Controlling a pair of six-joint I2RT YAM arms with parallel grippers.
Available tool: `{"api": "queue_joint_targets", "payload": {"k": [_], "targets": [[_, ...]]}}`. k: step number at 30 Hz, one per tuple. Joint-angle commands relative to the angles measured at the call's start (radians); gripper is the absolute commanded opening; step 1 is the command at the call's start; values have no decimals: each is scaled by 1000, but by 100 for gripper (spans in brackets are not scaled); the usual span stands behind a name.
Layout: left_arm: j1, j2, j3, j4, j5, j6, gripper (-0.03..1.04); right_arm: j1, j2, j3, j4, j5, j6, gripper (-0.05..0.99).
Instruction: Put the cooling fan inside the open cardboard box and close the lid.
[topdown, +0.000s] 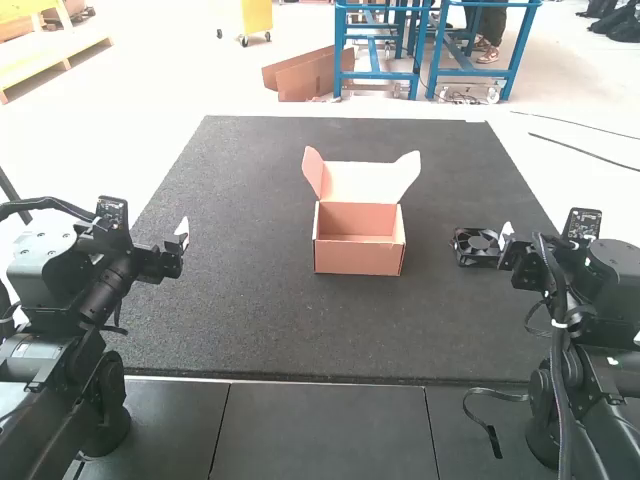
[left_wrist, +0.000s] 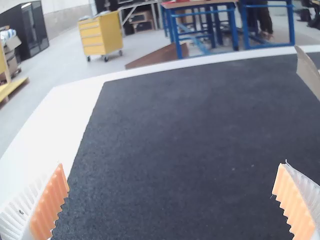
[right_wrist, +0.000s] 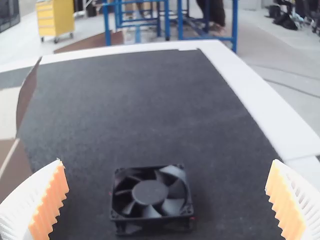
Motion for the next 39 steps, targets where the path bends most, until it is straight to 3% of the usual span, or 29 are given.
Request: {"api": "queue_joint_targets", "payload": {"k": [1, 19, 24, 29, 39], "targets": [[11, -14, -6, 8, -2, 5, 97, -3, -6, -4, -3, -15, 6, 91], [13, -14, -4, 42, -5, -19, 97, -3, -6, -4, 15, -17, 25, 91], [13, -12, -4, 187, -69, -39, 97, -3, -5, -2, 126, -17, 51, 91], [14, -12, 33, 193, -105, -42, 97, -2, -6, 10, 213, -17, 52, 91], [14, -3, 149, 181, -161, -41, 97, -8, 87, 199, 225, -1, 100, 91]]}}
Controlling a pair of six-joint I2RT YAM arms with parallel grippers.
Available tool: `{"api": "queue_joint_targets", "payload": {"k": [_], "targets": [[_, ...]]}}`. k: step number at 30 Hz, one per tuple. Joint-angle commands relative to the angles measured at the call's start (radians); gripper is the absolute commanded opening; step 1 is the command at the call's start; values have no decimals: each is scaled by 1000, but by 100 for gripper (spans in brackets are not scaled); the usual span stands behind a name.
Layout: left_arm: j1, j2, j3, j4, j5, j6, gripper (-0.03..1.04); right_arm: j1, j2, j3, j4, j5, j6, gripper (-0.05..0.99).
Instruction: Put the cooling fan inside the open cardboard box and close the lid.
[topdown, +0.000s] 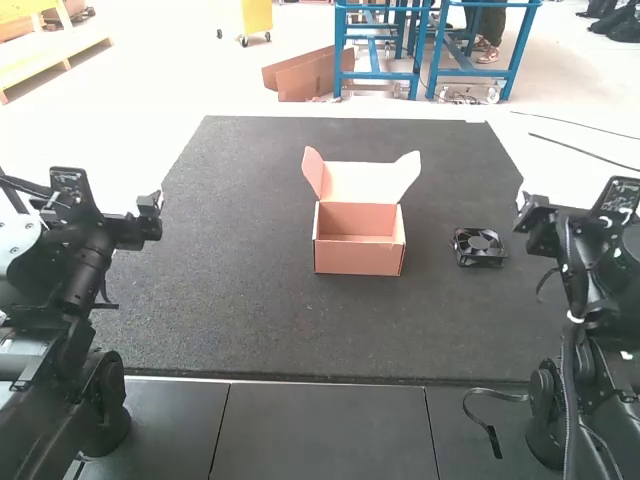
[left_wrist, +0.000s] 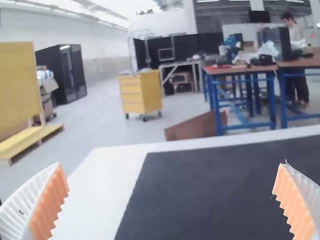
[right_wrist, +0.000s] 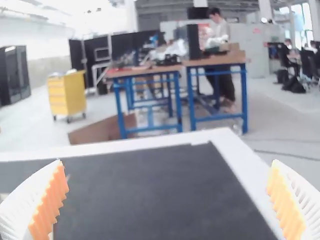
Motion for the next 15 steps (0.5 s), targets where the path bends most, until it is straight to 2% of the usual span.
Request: {"api": "queue_joint_targets", "payload": {"k": [1, 4, 8, 12, 15], "targets": [[8, 6, 64, 18, -45, -6, 97, -8, 84, 102, 22, 9, 36, 91], [8, 63, 123, 29, -51, -6, 97, -9, 188, 207, 19, 11, 69, 91], [5, 210, 262, 6, -52, -6, 97, -9, 326, 365, -47, 15, 88, 91], [5, 378, 418, -28, -65, -6, 97, -9, 458, 540, -162, 58, 94, 91], [10, 491, 530, -100, -78, -8, 97, -11, 558, 661, -280, 86, 164, 90]]}}
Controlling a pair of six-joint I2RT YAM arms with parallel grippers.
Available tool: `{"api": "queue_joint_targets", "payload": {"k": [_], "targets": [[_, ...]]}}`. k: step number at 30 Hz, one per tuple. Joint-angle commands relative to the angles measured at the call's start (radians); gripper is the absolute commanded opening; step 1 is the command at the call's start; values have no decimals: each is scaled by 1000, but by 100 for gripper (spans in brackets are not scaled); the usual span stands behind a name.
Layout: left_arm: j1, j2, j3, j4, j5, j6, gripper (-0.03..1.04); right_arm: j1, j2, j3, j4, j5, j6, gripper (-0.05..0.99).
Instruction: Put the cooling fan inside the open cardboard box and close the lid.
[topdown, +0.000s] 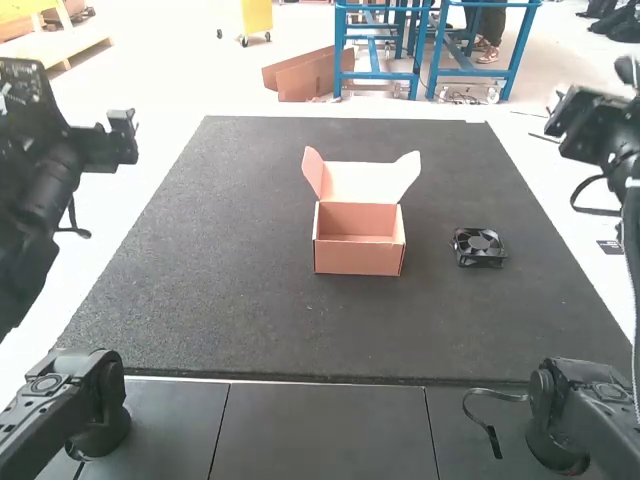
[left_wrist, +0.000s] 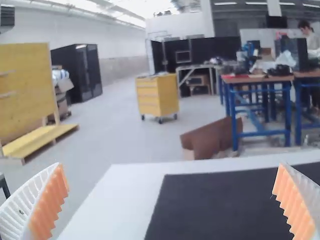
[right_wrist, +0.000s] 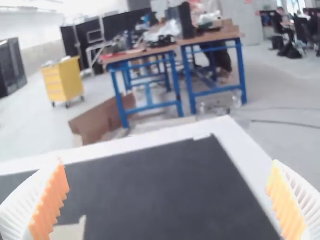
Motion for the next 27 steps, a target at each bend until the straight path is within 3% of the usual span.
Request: {"api": "queue_joint_targets", "payload": {"k": [1, 4, 6, 9, 10, 11, 12, 15, 21, 27], "targets": [[8, 105, 125, -57, -25, -9, 97, -12, 96, 136, -68, 46, 67, 90], [2, 183, 211, -160, -25, -12, 97, -10, 179, 231, -140, -75, 101, 90], [-2, 229, 257, -226, -22, -10, 97, -6, 194, 248, -112, -82, 54, 90], [-9, 263, 299, -303, 56, -21, 97, -4, 256, 290, -115, -81, -7, 90], [-10, 264, 303, -320, 82, -49, 97, -1, 283, 314, -145, -82, -13, 90], [-13, 264, 305, -326, 105, -55, 97, 5, 313, 339, -194, -82, -71, 90], [-18, 263, 305, -326, 108, -55, 97, 13, 345, 363, -237, -82, -131, 89], [-39, 266, 308, -344, 131, -72, 97, 25, 426, 409, -336, -49, -182, 90], [-131, 266, 314, -416, 159, -98, 96, 14, 503, 452, -435, -39, -226, 87], [-285, 269, 322, -494, 153, -102, 97, -12, 596, 451, -559, -44, -248, 87]]}}
